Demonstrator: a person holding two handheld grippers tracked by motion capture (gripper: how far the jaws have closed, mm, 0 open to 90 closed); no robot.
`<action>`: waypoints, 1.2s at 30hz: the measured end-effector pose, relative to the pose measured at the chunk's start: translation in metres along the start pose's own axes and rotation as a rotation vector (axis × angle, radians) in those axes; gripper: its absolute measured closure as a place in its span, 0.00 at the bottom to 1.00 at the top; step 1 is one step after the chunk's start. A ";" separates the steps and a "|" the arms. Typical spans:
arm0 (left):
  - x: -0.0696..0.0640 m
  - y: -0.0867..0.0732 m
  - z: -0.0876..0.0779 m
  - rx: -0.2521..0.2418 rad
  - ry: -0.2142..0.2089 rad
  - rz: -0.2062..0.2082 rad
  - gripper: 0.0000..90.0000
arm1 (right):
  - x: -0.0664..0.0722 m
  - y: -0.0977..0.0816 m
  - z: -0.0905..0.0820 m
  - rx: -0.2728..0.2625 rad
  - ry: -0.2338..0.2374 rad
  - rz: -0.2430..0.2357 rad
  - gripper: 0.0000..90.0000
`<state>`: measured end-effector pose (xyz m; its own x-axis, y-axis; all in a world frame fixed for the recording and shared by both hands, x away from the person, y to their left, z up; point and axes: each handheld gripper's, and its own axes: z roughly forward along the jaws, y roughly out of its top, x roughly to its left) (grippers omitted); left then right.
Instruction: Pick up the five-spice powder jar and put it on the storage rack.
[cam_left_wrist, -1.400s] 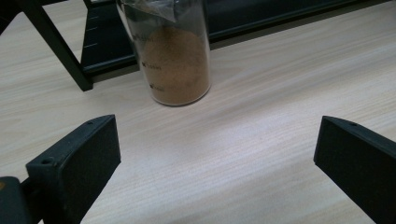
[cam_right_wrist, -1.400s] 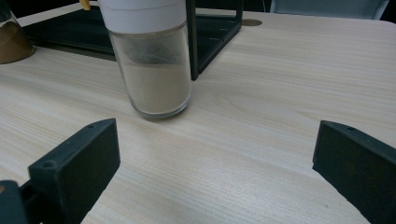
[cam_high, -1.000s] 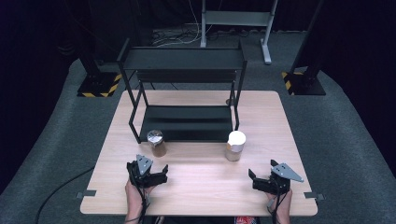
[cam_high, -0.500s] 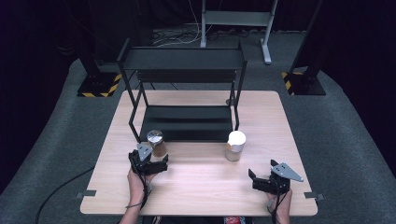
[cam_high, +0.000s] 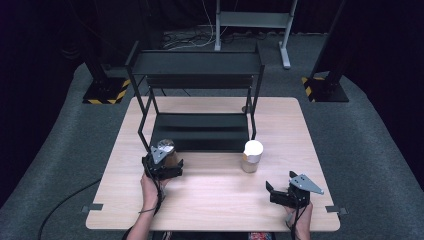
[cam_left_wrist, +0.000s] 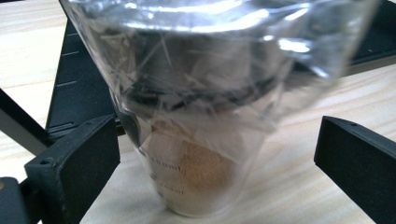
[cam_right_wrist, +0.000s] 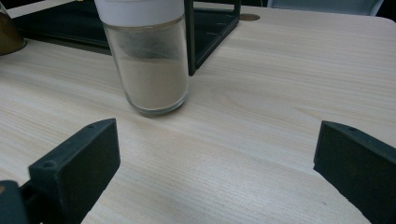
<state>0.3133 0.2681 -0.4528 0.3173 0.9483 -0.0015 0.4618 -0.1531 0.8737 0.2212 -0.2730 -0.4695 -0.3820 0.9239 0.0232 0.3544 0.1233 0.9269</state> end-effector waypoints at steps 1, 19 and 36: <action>0.000 0.000 0.001 0.000 0.002 -0.003 0.00 | 0.000 0.000 0.000 0.000 -0.002 0.000 0.00; 0.000 -0.004 0.008 -0.032 0.033 -0.009 0.28 | 0.001 -0.001 -0.001 -0.005 -0.007 0.005 0.00; 0.014 0.000 0.000 -0.027 -0.013 -0.019 0.34 | 0.001 -0.001 -0.001 -0.006 -0.008 0.006 0.00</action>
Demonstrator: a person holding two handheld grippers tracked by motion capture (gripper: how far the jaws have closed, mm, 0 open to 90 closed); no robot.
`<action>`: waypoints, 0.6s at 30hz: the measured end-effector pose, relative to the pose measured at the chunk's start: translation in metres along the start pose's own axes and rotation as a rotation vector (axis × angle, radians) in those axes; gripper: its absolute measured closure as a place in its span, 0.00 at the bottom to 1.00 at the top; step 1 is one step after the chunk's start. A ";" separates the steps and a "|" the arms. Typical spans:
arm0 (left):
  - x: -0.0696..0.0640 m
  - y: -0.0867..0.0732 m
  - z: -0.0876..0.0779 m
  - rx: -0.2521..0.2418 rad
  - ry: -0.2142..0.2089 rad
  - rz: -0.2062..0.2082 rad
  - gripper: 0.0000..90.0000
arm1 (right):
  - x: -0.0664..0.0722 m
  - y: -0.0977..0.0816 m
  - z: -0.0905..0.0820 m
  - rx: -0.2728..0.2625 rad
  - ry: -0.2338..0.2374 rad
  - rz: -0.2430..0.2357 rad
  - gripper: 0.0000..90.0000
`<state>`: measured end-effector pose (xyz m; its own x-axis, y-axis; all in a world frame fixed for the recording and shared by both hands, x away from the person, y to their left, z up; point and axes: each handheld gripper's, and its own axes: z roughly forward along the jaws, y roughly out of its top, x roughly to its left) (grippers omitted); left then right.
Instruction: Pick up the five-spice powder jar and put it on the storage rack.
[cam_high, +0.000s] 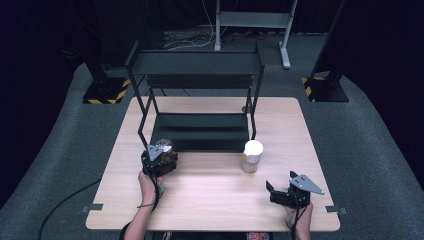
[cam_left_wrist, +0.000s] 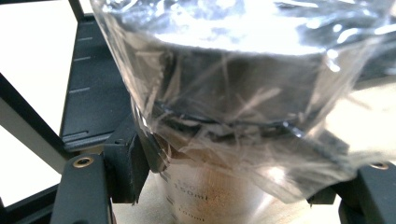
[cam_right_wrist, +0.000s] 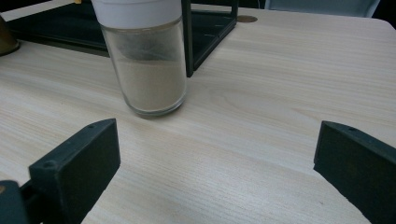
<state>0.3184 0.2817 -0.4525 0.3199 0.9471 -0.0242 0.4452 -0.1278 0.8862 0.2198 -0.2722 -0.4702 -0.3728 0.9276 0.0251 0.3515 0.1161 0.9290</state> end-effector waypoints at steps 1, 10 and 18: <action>0.000 0.000 -0.001 -0.003 -0.002 0.000 0.34 | 0.000 0.000 0.000 0.001 0.000 0.000 0.00; 0.002 0.009 -0.011 -0.016 -0.052 0.023 0.34 | 0.000 0.000 0.000 0.003 -0.001 0.001 0.00; 0.000 0.017 -0.018 -0.027 -0.059 0.051 0.34 | 0.000 0.001 0.000 0.003 0.002 0.000 0.00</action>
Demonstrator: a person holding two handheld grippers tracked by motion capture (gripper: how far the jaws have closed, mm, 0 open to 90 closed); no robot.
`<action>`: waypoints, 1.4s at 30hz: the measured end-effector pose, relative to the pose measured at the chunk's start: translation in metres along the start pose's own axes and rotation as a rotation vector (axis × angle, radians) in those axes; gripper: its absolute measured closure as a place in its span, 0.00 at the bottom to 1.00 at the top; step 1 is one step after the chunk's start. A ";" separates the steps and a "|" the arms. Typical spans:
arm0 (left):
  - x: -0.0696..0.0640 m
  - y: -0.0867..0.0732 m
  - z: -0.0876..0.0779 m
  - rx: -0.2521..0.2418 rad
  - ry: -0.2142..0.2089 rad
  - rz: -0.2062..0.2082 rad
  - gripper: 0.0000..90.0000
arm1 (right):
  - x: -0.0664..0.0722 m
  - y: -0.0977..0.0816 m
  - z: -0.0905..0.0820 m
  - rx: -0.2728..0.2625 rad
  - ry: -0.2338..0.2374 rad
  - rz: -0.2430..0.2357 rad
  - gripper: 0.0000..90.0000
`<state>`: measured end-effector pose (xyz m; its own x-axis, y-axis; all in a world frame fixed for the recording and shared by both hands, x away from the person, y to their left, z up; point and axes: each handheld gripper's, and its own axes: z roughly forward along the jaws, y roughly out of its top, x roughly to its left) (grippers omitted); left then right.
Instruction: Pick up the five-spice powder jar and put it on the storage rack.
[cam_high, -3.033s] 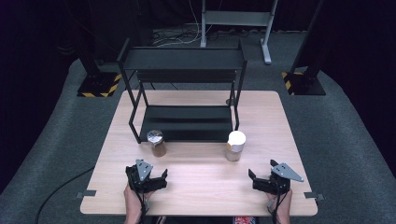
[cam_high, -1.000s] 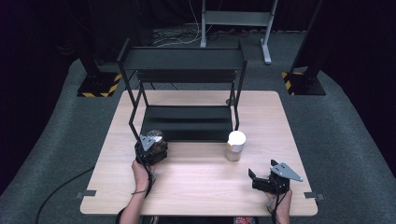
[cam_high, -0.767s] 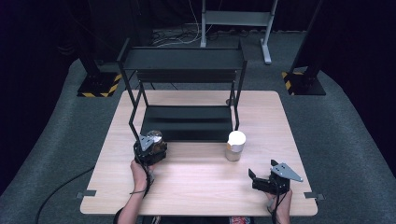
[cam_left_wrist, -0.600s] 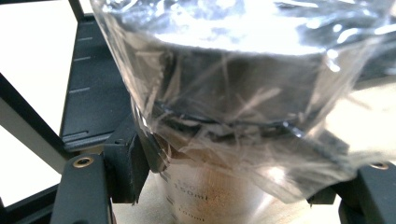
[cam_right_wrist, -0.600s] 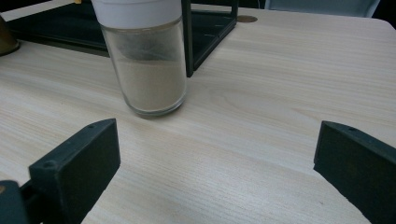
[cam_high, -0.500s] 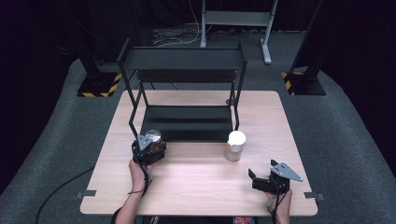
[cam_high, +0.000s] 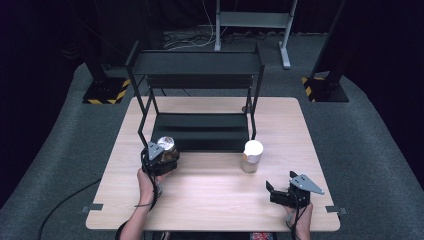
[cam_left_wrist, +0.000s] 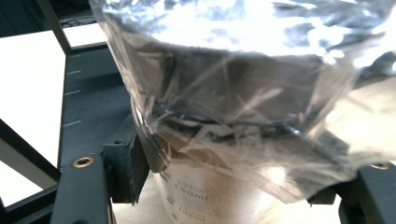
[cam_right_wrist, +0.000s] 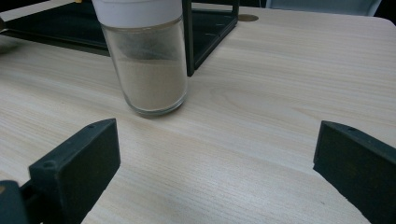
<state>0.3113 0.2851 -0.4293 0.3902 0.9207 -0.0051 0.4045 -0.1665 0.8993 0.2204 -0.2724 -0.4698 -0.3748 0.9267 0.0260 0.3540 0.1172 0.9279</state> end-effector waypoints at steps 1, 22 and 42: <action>0.000 0.001 -0.001 0.003 -0.001 0.007 0.34 | 0.000 0.000 0.000 -0.001 -0.001 0.000 0.00; 0.011 0.019 -0.014 -0.013 -0.030 0.018 0.34 | 0.000 -0.001 -0.001 -0.004 -0.003 0.002 0.00; 0.014 0.041 -0.022 -0.036 -0.040 0.042 0.34 | -0.001 -0.001 0.000 -0.004 0.002 0.007 0.00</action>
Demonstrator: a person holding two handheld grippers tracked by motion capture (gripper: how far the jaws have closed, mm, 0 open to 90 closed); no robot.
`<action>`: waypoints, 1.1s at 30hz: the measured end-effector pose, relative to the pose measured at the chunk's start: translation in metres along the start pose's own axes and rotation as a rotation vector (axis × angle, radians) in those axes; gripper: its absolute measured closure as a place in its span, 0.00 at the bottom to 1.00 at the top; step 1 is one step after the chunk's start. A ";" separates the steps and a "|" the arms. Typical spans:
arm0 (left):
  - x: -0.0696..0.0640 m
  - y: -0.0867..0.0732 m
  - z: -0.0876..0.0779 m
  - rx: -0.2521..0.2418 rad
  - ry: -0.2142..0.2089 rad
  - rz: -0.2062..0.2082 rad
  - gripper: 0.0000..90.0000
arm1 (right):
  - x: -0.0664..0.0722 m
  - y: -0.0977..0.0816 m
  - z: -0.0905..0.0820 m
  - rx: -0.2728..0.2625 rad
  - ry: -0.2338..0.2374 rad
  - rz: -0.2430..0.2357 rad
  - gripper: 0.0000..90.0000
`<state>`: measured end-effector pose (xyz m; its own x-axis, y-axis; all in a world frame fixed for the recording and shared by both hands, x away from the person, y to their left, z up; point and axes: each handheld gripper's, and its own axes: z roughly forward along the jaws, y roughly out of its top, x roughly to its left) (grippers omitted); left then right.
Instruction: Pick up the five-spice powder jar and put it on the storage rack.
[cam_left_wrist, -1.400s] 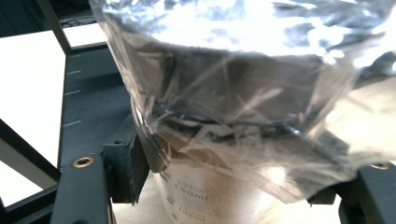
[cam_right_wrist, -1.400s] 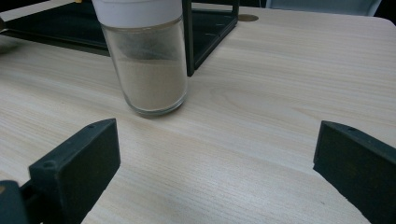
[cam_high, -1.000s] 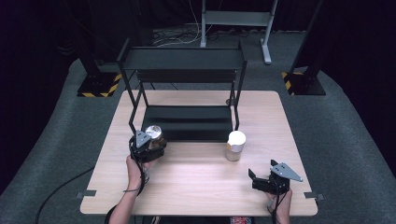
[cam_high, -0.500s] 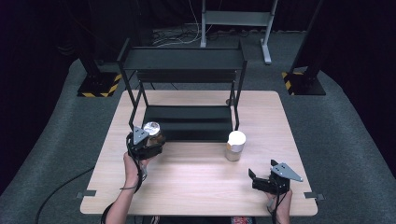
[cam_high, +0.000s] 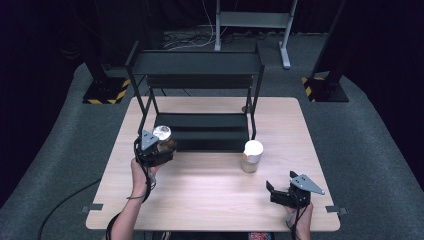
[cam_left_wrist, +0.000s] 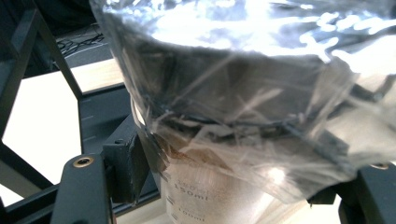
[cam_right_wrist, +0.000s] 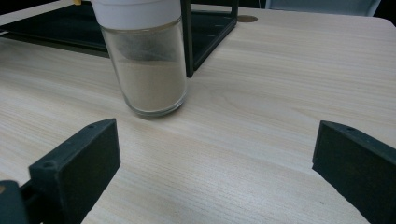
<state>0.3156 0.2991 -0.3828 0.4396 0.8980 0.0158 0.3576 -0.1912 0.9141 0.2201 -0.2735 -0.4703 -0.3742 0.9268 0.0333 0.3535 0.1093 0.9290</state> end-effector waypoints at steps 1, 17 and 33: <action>0.000 0.002 0.000 0.000 -0.002 0.001 0.34 | 0.000 0.000 0.000 0.000 0.000 0.000 0.00; 0.002 0.021 0.003 -0.006 -0.024 0.014 0.34 | -0.001 -0.001 0.000 -0.004 0.003 0.009 0.00; 0.005 0.041 0.003 -0.009 -0.030 0.036 0.34 | -0.002 -0.001 0.000 -0.008 0.003 0.016 0.00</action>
<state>0.3344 0.2947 -0.3467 0.4767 0.8783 0.0369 0.3338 -0.2196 0.9167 0.2201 -0.2759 -0.4715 -0.3712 0.9272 0.0492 0.3524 0.0917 0.9313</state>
